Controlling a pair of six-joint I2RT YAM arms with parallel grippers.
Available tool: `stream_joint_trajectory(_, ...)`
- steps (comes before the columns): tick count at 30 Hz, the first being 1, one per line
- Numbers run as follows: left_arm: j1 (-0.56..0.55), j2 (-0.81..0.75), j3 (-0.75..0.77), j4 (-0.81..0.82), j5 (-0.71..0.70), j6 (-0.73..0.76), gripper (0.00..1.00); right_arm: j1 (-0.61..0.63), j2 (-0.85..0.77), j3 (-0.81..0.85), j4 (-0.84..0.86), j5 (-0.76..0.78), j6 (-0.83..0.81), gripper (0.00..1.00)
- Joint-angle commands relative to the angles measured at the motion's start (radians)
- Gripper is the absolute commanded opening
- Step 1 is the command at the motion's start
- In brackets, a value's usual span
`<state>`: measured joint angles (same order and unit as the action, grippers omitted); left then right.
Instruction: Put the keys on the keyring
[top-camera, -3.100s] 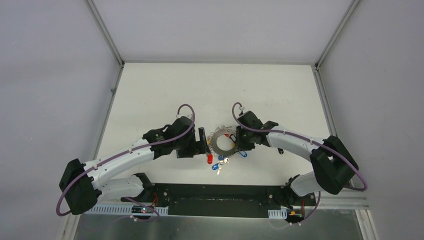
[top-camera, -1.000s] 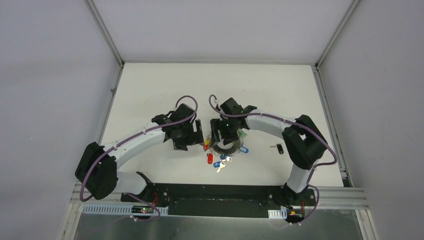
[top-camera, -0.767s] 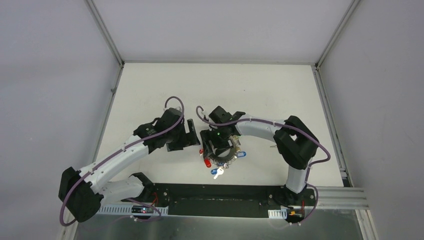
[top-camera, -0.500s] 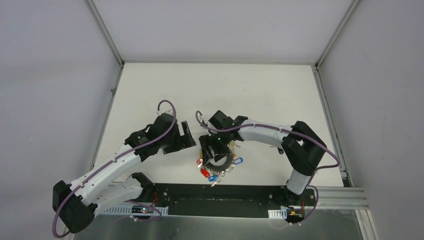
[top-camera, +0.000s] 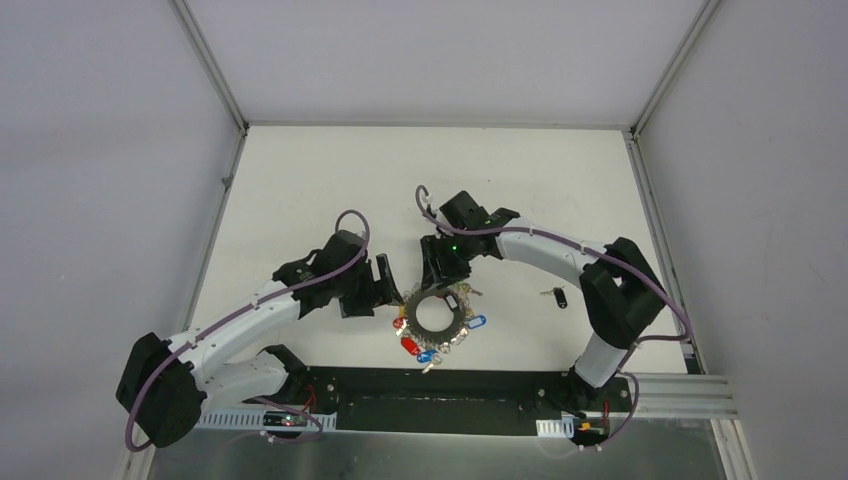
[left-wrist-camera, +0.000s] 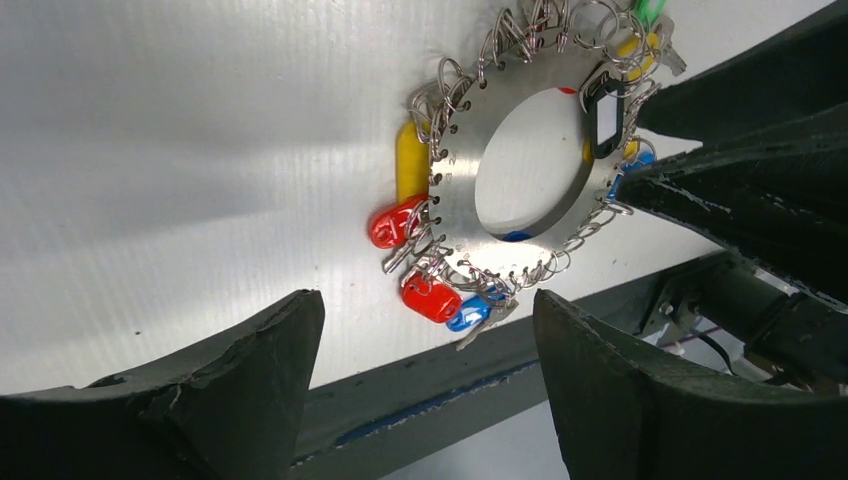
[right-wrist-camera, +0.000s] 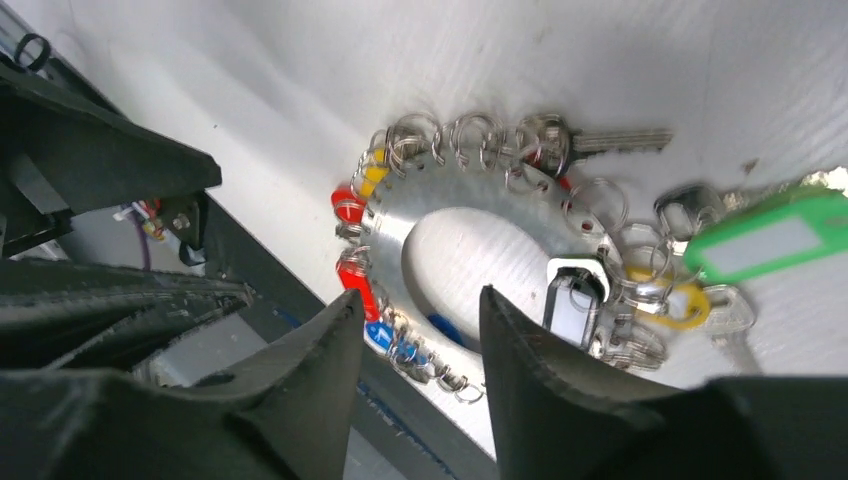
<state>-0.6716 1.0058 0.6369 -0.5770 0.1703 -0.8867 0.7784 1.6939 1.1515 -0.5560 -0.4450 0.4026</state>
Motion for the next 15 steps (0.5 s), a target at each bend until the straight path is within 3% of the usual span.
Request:
stream_joint_trajectory(1,0.033,0.053,-0.011,0.108,0.109,-0.042,0.79,0.013,0.069,0.119,-0.029,0.049,-0.059,0.45)
stream_joint_trajectory(7,0.117,0.036,-0.048,0.149,0.188,-0.065,0.79,0.049,0.150,0.241,-0.092,0.163,-0.088,0.34)
stream_joint_trajectory(15,0.163,-0.075,-0.126,0.150,0.204,-0.098,0.79,0.113,0.252,0.387,-0.220,0.339,-0.114,0.33)
